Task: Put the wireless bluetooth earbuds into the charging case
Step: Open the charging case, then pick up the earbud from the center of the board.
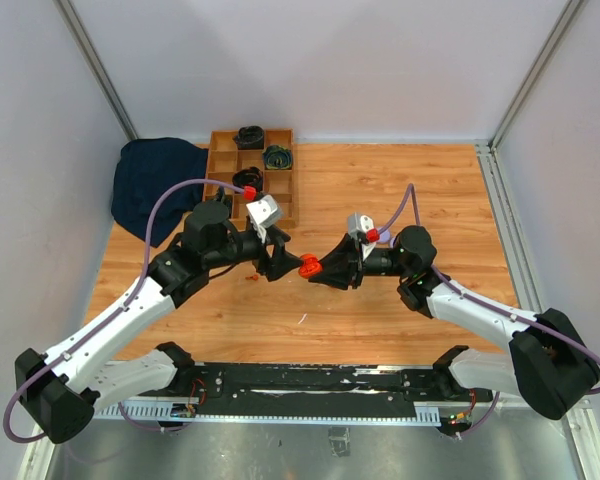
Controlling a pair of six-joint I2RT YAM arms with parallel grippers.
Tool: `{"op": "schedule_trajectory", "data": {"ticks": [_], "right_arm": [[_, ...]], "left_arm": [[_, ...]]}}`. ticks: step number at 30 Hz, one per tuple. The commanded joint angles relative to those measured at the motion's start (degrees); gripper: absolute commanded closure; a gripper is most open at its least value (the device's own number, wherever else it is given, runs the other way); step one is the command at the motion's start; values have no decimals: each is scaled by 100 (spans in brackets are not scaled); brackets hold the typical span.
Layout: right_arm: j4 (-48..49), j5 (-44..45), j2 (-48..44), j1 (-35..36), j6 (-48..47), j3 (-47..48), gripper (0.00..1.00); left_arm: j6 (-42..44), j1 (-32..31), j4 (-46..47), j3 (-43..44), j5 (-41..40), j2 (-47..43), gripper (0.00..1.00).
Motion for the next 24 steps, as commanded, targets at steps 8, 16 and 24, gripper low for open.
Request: {"op": "schedule_trajectory", "data": {"ticks": [8,16,24], "right_arm": [[119,-193,-97,-207,-71,-97,92],[119,-36,-97,-295,-101,-150,92],[277,157,-292,-382,-451,-360,94]], "left_arm": [[-40,106,336,142,-164,-188,25],[-453,106,496,-65,-203,-385,22],[-1421,106,968,-728,-772,-855,21]]}}
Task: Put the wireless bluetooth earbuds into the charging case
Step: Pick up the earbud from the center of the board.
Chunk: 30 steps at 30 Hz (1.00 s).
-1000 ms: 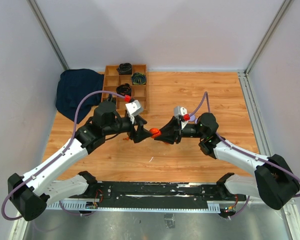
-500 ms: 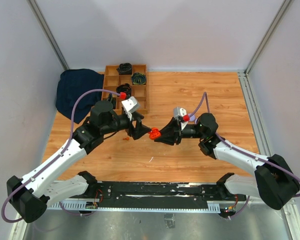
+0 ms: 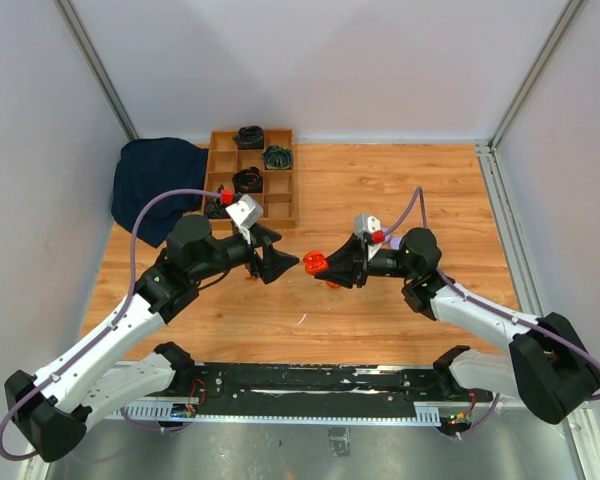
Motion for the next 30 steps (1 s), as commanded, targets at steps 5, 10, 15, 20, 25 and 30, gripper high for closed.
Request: {"op": "schedule_trajectory", "data": {"ticks": [5,10,15,20,25,30], "right_arm": [[331,293,-529,-102,-690,-402,91],[117,541,-1024,-94,-1429,-642,86],[-151,616,-1427,-89,-1958,-759,85],[-92,800,-1569,-77,-2111,-930,83],[562,992,-1403,-64,-1798,-1194,83],[708,1203,-1373,-66,-1673,-1340,83]], "left_arm": [[-1218,33,441,-794,-1297,-272,21],[-1799,122,608,-1215,-1763,-245,21],[-2338,274,712,-1632,-2115,-189,21],[-2741,465,644,-1961,-2440,-83,21],[-2907,559,341,-2022,-2880,278,20],[-3020,562,206,-1904,-3118,887,23]]}}
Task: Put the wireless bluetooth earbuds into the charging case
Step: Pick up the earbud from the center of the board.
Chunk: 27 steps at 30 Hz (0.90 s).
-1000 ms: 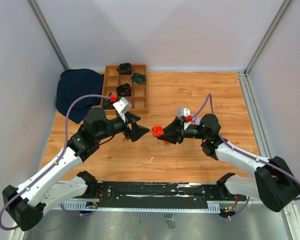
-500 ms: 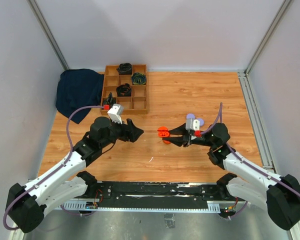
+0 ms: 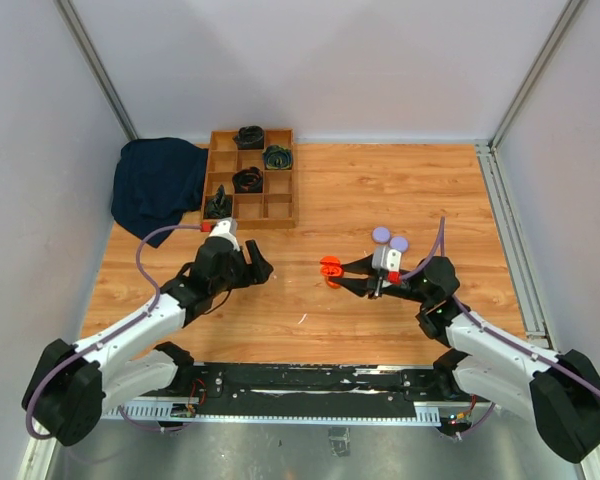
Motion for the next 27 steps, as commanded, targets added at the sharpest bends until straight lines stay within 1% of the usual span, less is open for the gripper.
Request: {"op": "schedule_trajectory", "data": {"ticks": [1,5,11,17,22,27], "right_arm": [[518,347,-2,-33,99,-134,83],[567,496,169,-33,102,-157,83],[598,565,268,-33,139,-151,83],[463,650,254,-32,96,-115,84],[384,637,270,-38,77,-85,84],[323,610,292,-35,77,-49,84]], "left_arm": [[-180,33,-144,109,-453,504,24],[-90,37,-318,342,-711,1059,27],[272,37,-532,832,-1001,1701,36],[917,37,-607,1248,-974,2236,37],[1159,46,-629,1478,-889,2683,36],[1141,46,-756,1596,-721,2945,36]]}}
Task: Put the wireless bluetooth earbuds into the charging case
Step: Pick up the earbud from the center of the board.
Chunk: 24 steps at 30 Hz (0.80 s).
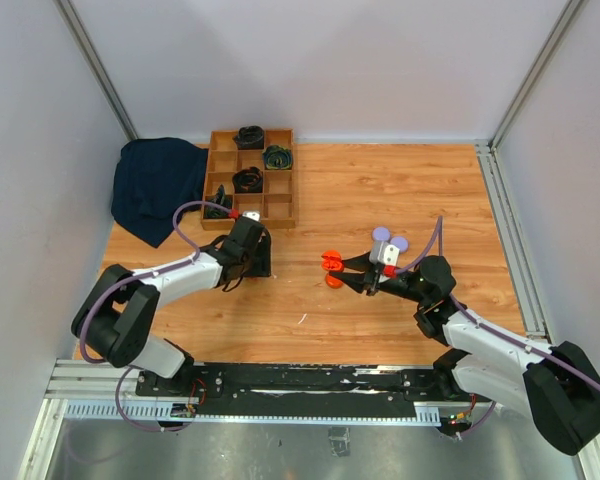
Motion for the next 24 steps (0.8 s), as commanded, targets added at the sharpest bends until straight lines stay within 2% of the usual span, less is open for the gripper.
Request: {"op": "schedule_trajectory", "data": {"ticks": [1,7,15,24], "right_arm": [[98,29,20,-40,-25,34,84],[71,29,2,-34,-16,42,84],[40,47,18,-39,1,49,84],[27,38,56,-35,9,76,84]], "left_arm": [[127,44,-163,184,133,158,36],[18,44,-662,223,468,55,37],[-171,42,-851,147,1062,-288,45],[-241,44,-1120,402,444,-128,47]]}}
